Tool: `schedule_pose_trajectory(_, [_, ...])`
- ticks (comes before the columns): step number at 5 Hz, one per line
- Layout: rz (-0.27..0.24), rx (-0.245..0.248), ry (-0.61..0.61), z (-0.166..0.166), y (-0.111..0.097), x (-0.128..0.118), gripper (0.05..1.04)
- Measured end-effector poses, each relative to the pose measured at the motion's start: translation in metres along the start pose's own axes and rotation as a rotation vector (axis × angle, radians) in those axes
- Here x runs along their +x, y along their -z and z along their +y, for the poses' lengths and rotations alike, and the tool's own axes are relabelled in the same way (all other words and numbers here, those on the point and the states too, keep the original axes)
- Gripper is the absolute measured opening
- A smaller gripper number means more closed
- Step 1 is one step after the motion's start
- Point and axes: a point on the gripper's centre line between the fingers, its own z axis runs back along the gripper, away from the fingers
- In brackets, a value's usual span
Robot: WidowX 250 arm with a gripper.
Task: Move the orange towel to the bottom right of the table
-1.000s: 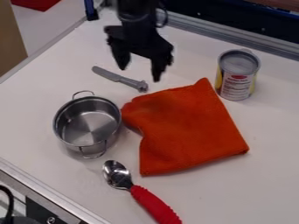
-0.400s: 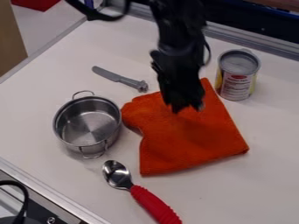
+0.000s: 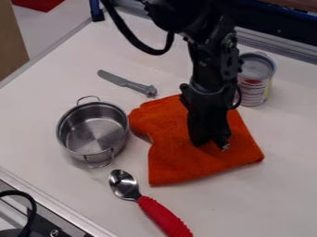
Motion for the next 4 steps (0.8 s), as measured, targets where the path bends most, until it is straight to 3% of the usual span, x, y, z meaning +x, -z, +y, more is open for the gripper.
schedule_pose_trajectory(2, [0.003,0.007,-0.063,0.001,0.005,0.000,0.053])
schedule_pose_trajectory(3, [0.004,0.010,-0.210,-0.010,0.005,0.002,0.053])
schedule_pose_trajectory(4, [0.041,0.045,-0.369,-0.017,0.006,0.004,0.053])
